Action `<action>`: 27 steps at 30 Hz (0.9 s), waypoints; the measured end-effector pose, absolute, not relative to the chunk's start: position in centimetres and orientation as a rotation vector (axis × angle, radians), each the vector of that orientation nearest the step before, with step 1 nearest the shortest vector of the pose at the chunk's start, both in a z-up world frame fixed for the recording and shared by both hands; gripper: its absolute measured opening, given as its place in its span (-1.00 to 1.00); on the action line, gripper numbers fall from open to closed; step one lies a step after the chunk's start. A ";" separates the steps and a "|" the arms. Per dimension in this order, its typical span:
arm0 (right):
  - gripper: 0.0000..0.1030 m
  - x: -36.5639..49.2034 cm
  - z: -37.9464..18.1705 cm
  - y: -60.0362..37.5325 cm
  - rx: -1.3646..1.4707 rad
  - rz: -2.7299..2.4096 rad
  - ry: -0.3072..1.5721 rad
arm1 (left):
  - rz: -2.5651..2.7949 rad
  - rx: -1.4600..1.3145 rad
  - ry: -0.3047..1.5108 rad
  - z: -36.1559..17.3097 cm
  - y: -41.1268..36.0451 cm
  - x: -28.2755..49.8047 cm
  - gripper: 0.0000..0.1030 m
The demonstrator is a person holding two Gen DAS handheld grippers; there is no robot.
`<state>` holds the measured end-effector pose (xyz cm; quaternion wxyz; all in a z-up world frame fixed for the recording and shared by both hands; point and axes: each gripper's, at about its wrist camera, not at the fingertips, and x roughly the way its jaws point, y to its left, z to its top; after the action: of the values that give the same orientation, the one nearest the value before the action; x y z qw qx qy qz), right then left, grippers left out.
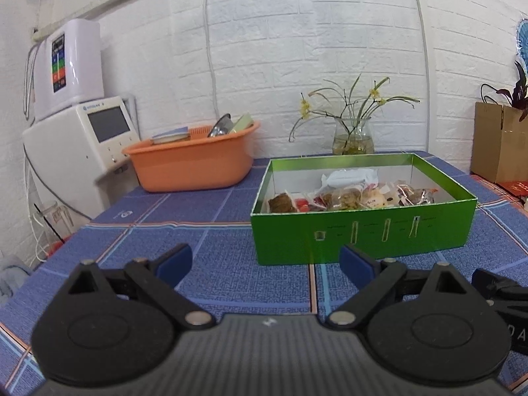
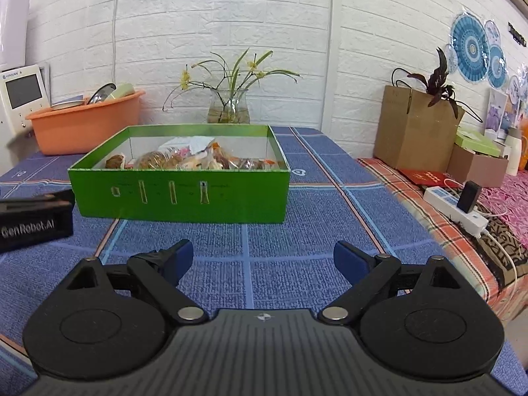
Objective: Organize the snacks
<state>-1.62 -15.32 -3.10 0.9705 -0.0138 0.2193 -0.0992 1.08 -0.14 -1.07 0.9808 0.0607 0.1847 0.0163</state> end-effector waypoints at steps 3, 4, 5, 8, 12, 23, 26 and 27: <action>1.00 -1.8 -2.4 -15.0 -0.030 -0.198 0.431 | 0.014 0.159 0.349 -0.8 -0.7 0.4 0.80; 1.00 -1.8 -2.3 -14.9 -0.027 -0.194 0.432 | 0.002 0.164 0.351 -0.7 -0.7 0.2 0.80; 1.00 -1.8 -2.1 -14.8 -0.024 -0.190 0.437 | -0.005 0.153 0.352 -0.6 -0.7 0.0 0.80; 1.00 -2.0 -2.0 -14.8 -0.012 -0.181 0.442 | -0.011 0.119 0.349 -0.3 -0.3 -0.3 0.80; 1.00 -2.3 -1.9 -14.7 -0.002 -0.177 0.439 | -0.027 0.070 0.373 -0.2 0.5 -0.2 0.80; 1.00 -2.6 -2.2 -13.9 0.013 -0.141 0.464 | 0.023 0.044 0.386 -0.1 2.2 -0.5 0.80; 1.00 -2.7 -2.2 -13.8 0.015 -0.147 0.460 | 0.023 0.048 0.382 -0.1 2.1 -0.6 0.80; 1.00 -2.8 -2.2 -13.9 0.015 -0.150 0.454 | 0.020 0.050 0.383 -0.1 2.1 -0.6 0.80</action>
<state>-2.77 -13.86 -2.17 0.9715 0.0072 0.2250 -0.0743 -0.57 2.05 -0.11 0.9814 0.0247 0.1902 0.0101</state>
